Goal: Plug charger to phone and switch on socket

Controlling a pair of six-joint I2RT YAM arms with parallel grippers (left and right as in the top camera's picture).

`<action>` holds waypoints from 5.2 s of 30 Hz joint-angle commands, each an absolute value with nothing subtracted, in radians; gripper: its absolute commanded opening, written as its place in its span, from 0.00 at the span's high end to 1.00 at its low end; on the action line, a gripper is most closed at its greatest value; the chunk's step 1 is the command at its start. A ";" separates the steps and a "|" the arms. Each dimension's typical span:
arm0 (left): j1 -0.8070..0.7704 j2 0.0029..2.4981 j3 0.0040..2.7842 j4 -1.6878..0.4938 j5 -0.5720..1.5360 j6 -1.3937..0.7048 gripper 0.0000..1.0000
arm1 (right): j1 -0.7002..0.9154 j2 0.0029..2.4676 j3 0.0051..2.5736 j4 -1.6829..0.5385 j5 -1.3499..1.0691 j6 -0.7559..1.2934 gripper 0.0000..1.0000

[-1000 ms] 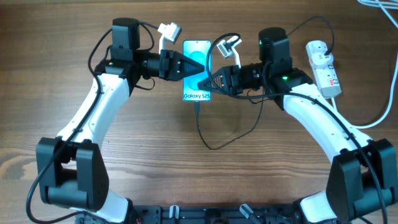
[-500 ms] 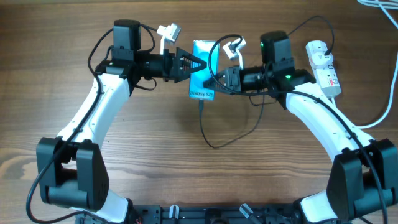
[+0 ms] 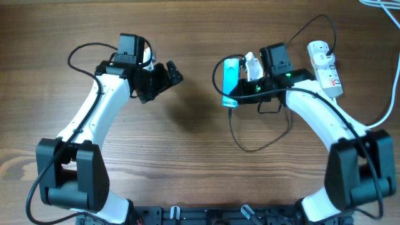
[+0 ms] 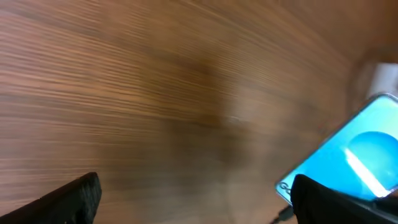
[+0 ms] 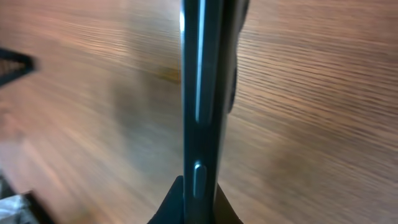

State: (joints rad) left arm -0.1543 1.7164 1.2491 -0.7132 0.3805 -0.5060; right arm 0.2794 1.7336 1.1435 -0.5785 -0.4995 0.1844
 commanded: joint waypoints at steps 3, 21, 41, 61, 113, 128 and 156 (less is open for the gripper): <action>-0.147 1.702 1.247 -0.720 0.189 -0.540 0.01 | 0.270 1.856 1.156 -0.551 -0.510 0.142 0.96; -0.147 1.702 1.247 -0.719 0.185 -0.539 0.00 | 0.153 2.032 1.156 -0.516 -0.796 0.008 0.96; -0.147 1.702 1.247 -0.719 0.185 -0.539 0.00 | 0.136 2.104 1.156 -0.464 -0.833 0.064 0.93; -0.147 1.702 1.247 -0.719 0.185 -0.539 0.00 | 0.137 2.103 1.201 -0.516 -0.833 0.244 0.41; -0.147 1.702 1.247 -0.719 0.185 -0.539 0.00 | -0.491 2.020 1.752 -0.921 -0.009 0.209 0.09; -0.147 1.702 1.247 -0.719 0.185 -0.539 0.00 | -0.490 2.040 1.416 -0.503 -0.155 0.104 0.05; -0.147 1.702 1.247 -0.719 0.185 -0.539 0.00 | -0.489 2.104 1.311 -0.274 -0.246 -0.026 0.00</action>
